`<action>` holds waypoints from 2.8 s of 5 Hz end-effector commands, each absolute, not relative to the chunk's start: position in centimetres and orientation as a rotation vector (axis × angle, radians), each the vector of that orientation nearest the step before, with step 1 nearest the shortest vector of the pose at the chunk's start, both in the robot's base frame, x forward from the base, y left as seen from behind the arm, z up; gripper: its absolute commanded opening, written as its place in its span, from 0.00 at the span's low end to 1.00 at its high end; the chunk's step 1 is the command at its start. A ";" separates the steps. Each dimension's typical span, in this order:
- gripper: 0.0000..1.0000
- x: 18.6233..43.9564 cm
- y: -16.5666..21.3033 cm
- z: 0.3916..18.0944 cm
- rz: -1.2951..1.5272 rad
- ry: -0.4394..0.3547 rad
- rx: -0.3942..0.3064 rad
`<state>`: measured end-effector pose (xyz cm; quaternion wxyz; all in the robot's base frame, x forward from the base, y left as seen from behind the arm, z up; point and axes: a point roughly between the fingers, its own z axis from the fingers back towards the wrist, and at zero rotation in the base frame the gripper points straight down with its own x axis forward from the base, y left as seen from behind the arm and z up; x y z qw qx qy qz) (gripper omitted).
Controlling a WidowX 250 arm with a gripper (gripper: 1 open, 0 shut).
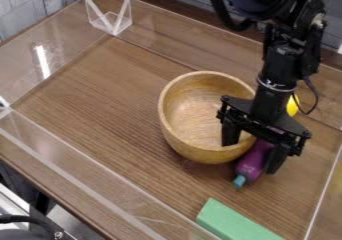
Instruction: Put the purple eggplant in the brown bowl
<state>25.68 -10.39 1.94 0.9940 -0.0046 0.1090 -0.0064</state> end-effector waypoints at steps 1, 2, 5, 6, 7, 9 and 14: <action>1.00 24.6 -11.0 1.0 -0.023 0.265 0.003; 1.00 24.6 -11.1 1.0 -0.020 0.267 0.002; 1.00 24.4 -11.1 1.0 -0.011 0.273 0.000; 1.00 24.4 -11.2 1.0 -0.008 0.274 -0.001; 1.00 24.4 -11.2 1.0 -0.005 0.275 -0.002; 1.00 24.4 -11.3 1.0 0.000 0.278 -0.005; 1.00 24.4 -11.5 0.9 0.014 0.280 -0.013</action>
